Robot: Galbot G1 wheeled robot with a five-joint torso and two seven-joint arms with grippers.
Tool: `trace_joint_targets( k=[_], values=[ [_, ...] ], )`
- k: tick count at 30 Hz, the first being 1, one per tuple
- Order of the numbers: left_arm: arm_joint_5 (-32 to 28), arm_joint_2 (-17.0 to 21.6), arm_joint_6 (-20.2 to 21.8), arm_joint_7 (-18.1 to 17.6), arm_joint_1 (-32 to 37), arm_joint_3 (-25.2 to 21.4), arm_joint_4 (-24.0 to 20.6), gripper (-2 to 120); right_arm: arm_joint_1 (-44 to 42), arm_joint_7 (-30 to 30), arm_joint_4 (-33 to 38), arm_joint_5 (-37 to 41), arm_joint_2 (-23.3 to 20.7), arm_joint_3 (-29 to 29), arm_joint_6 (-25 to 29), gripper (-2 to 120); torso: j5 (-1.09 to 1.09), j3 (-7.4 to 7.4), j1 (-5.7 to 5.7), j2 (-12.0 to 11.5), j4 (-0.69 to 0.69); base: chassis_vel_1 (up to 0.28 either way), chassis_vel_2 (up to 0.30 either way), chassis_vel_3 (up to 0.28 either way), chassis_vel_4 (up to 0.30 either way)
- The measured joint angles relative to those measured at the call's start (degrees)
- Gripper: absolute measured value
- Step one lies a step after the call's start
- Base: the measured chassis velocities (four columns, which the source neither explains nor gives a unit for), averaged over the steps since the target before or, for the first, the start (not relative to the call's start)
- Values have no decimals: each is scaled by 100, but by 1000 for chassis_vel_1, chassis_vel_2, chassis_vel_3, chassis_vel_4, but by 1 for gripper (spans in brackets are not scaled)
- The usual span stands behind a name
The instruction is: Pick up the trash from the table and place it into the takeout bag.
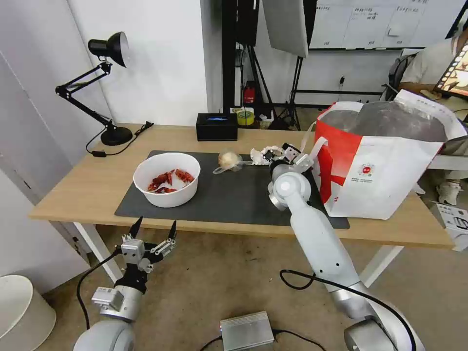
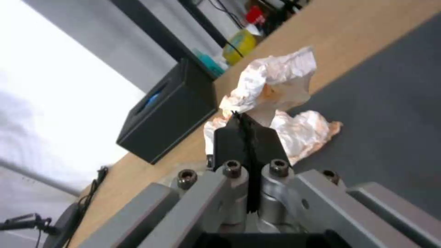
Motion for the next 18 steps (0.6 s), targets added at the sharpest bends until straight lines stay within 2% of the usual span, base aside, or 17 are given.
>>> trace_joint_targets(
  k=[12,18],
  values=[
    [-24,-6,-1,0,-2,-1,-12,100,-297,-218,964,-309,-567,-393,-53,0,0,0,0,0,0,0,0,0,0],
    [-45,-4,-1,-3,0,-9,-35,100,-475,-313,1764,-446,-980,-528,-103,0,0,0,0,0,0,0,0,0,0]
  ],
)
